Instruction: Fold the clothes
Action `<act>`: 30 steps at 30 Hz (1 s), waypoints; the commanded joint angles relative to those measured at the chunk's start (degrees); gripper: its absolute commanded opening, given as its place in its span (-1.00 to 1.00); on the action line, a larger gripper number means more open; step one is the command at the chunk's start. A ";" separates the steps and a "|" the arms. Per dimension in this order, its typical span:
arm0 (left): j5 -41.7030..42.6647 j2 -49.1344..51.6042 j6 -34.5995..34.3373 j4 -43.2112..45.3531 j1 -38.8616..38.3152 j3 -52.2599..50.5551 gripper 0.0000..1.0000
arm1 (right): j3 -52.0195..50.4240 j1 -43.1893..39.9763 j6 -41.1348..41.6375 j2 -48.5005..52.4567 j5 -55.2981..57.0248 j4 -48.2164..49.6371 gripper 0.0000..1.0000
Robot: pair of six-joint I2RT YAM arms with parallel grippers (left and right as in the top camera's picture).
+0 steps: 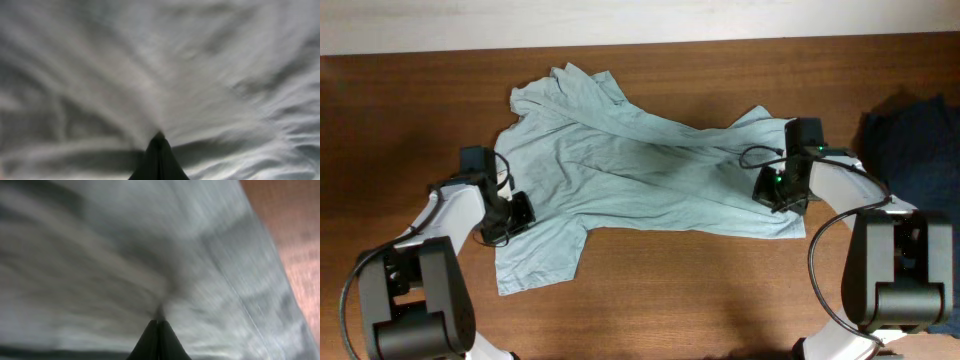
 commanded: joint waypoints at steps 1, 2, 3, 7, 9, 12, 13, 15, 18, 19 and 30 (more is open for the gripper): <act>-1.99 2.64 -2.32 -3.67 2.84 -1.55 -0.99 | -2.16 -0.13 5.60 0.70 5.22 -1.40 -0.92; -2.03 2.64 -2.27 -4.83 3.67 -1.55 -0.99 | -2.43 -0.13 6.73 0.70 6.86 -2.43 -0.92; -2.03 2.64 -2.27 -6.19 4.68 -1.55 -0.99 | -2.49 -0.13 7.91 0.70 8.79 -4.02 -0.92; -2.01 2.64 -2.21 -10.49 8.33 -1.55 -1.00 | -2.49 -0.13 9.07 0.68 11.76 -8.24 -0.92; -2.01 2.62 -1.18 -12.15 9.90 -1.55 -0.99 | -2.49 -0.13 10.25 0.66 12.39 -10.56 -0.92; -2.01 2.27 0.44 -14.56 11.80 -1.55 -0.99 | -2.49 -0.13 10.45 0.61 13.73 -13.62 -0.92; -2.01 1.95 1.25 -15.39 12.37 -1.55 -0.99 | -2.49 -0.13 10.47 0.61 13.90 -14.69 -0.92; -2.01 0.76 1.66 -16.81 13.11 -1.55 -0.99 | -2.49 -0.11 10.45 0.61 13.90 -16.41 -0.92; -2.16 -2.60 1.95 -18.23 13.31 -1.55 -0.99 | -2.49 -0.13 11.30 0.24 13.99 -18.36 -0.92; -2.21 -4.33 2.40 -18.29 13.29 -1.55 -0.99 | -2.49 -0.11 11.28 -0.17 13.94 -18.49 -0.92; 2.45 -24.35 10.86 -7.13 10.45 -1.53 -0.99 | -0.02 -0.11 -6.84 -16.48 0.98 -6.67 -0.79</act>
